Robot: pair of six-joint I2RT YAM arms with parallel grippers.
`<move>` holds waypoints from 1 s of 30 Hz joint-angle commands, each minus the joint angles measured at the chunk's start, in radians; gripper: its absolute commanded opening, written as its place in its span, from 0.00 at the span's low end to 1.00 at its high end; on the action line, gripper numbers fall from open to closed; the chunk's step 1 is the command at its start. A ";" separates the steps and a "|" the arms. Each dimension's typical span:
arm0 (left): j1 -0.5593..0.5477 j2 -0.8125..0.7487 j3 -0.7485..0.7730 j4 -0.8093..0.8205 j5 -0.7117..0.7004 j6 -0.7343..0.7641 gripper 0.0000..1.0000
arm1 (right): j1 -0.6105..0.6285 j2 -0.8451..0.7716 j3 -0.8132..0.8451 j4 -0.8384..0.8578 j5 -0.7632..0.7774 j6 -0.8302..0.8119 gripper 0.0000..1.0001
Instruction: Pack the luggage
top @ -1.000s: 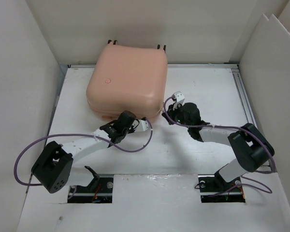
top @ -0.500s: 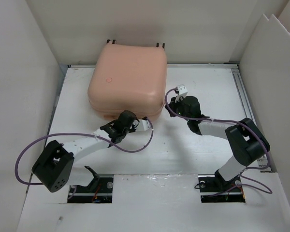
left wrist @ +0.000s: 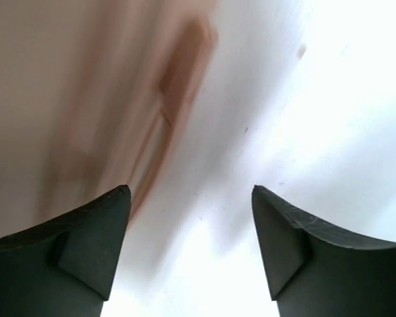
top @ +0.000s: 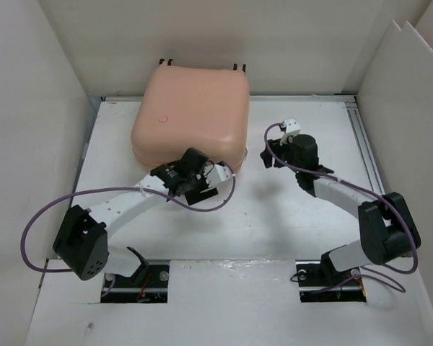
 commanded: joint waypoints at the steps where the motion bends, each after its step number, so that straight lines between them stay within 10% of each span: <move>1: -0.003 -0.022 0.221 -0.166 0.166 -0.137 0.72 | -0.081 -0.082 0.088 -0.166 0.016 -0.074 0.76; 8: 0.168 0.010 0.646 -0.238 0.182 -0.358 0.85 | -0.267 -0.185 0.233 -0.433 -0.038 -0.084 1.00; 13: 0.620 0.090 0.817 -0.283 0.189 -0.430 0.87 | -0.357 -0.290 0.346 -0.616 0.032 -0.104 1.00; 20: 0.960 0.079 0.685 -0.283 0.323 -0.443 0.87 | -0.368 -0.422 0.426 -0.754 0.224 -0.113 1.00; 30: 0.995 0.019 0.544 -0.240 0.360 -0.478 0.87 | -0.368 -0.558 0.383 -0.777 0.190 -0.113 1.00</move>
